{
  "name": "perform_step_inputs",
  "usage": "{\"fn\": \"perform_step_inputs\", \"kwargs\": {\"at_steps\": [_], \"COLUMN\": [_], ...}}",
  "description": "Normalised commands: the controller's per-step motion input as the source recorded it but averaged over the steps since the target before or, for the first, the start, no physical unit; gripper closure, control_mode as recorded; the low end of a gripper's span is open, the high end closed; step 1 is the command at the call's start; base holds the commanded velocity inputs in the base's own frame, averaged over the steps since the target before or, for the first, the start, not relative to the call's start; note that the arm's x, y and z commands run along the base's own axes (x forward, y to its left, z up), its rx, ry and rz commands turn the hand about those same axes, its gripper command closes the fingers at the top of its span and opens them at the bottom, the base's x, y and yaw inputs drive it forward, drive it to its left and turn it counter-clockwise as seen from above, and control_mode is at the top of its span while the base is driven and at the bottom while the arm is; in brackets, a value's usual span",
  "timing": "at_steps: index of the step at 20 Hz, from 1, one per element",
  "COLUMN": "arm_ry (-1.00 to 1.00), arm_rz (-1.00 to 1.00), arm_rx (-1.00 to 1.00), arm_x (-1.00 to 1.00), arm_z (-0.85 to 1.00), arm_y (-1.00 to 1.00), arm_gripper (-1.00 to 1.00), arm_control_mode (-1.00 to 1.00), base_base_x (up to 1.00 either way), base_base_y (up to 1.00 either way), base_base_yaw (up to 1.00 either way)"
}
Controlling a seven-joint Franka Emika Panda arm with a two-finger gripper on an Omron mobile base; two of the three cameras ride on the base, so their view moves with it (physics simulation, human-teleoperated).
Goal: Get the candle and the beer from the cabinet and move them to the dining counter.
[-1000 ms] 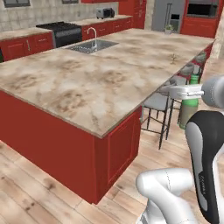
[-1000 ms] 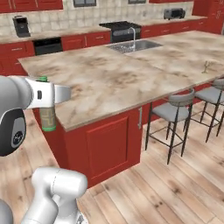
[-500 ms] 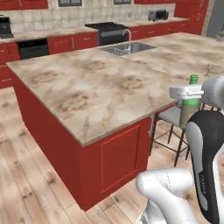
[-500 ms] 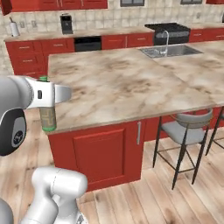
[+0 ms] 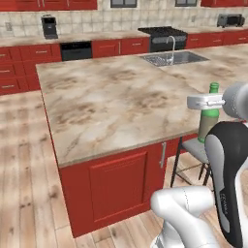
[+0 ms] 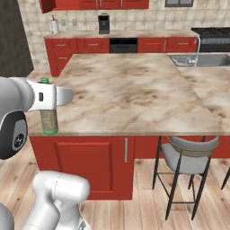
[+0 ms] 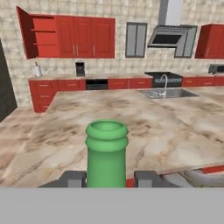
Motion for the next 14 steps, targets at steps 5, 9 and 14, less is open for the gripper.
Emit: {"fn": "perform_step_inputs", "kwargs": {"at_steps": [5,9,14], "arm_ry": [0.00,0.00,0.00], "arm_rz": [0.00,0.00,0.00], "arm_rx": [0.00,0.00,0.00], "arm_x": [0.00,0.00,0.00], "arm_z": [0.00,0.00,0.00], "arm_y": [0.00,0.00,0.00], "arm_gripper": [1.00,1.00,1.00], "arm_control_mode": [1.00,1.00,1.00], "base_base_x": [0.02,0.00,-0.31], "base_base_y": [-1.00,-1.00,-1.00], "base_base_yaw": [0.42,0.37,0.17]}}
